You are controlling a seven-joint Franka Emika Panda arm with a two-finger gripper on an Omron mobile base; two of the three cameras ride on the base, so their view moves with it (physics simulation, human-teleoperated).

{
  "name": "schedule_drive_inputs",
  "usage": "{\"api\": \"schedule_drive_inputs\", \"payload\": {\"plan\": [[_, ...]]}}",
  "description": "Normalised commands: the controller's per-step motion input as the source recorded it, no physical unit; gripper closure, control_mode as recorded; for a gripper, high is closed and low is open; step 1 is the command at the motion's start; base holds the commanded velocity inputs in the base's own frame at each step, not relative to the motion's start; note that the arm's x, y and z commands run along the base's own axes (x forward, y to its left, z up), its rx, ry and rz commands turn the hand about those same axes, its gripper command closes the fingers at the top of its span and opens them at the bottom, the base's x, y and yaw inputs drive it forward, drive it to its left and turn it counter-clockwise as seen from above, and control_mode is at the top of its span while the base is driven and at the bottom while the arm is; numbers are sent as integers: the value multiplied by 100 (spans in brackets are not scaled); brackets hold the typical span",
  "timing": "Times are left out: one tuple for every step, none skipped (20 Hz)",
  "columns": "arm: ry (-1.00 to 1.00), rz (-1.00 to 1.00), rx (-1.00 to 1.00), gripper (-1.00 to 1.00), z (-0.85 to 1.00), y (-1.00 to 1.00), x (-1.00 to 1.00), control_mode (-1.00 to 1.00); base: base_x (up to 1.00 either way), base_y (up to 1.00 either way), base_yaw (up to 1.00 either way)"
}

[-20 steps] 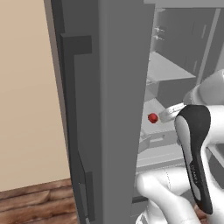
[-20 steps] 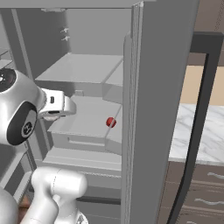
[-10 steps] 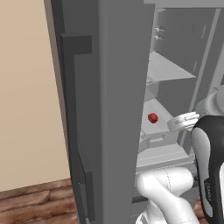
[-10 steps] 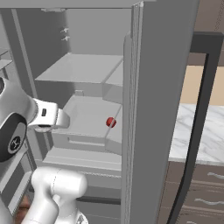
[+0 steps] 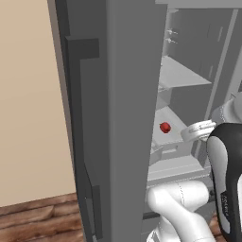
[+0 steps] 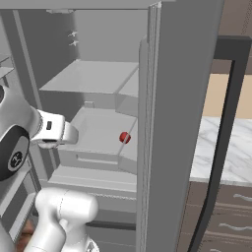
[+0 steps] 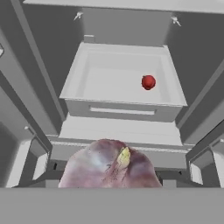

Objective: Retrieve the bottle and the shaker from the cabinet and place them next to the mixing bowl on the counter. Then add garlic from the fridge to the mixing bowl.

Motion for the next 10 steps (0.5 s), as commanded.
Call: {"api": "schedule_drive_inputs", "payload": {"plan": [[0,0,0,100,0,0,0,-100,0,0,0],[0,0,0,100,0,0,-1,-100,0,0,0],[0,0,0,100,0,0,0,100,-58,0,0],[0,0,0,100,0,0,0,100,-100,0,-1],[0,0,0,100,0,0,0,100,-100,7,0],[0,0,0,100,0,0,0,100,-100,9,0],[0,0,0,100,0,0,0,100,-100,15,0],[0,0,0,100,0,0,0,100,-100,9,-1],[0,0,0,100,0,0,0,100,-100,6,-5],[0,0,0,100,0,0,0,100,-100,24,-6]]}}
